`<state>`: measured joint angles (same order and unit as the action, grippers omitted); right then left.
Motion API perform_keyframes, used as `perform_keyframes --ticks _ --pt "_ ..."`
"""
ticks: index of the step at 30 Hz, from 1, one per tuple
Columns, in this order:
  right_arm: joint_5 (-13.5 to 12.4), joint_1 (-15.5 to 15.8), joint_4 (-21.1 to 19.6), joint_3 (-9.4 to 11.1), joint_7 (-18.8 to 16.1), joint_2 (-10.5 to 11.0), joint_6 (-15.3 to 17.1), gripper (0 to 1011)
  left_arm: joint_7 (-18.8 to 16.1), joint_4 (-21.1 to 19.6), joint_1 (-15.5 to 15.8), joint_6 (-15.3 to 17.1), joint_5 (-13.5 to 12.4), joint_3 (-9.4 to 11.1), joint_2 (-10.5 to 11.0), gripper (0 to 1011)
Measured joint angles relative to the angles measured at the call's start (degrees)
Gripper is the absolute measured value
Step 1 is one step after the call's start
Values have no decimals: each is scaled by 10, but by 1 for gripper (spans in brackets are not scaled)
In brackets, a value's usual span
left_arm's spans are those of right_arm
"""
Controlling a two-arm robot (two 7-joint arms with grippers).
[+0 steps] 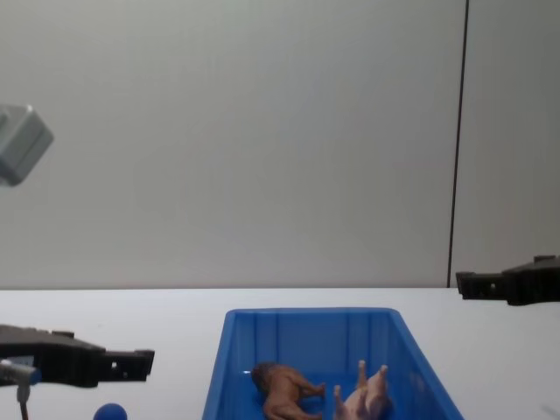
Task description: Pick up the two dolls from the table and place them into the box.
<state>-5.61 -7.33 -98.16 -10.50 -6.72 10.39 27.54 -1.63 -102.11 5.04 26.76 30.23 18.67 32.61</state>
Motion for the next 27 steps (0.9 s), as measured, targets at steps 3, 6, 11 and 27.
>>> perform_keyframes --ticks 3,6,11,27 --pt "0 0 0 0 0 0 0 1001 5 8 2 4 0 0 -2 1001" --pt "0 0 0 0 0 0 0 1001 8 14 4 7 -1 0 -4 1001" --pt "0 0 0 0 0 0 0 1001 14 26 7 13 -5 2 -8 1001" --pt "0 0 0 0 0 0 0 1001 37 57 17 27 -22 6 -19 717"
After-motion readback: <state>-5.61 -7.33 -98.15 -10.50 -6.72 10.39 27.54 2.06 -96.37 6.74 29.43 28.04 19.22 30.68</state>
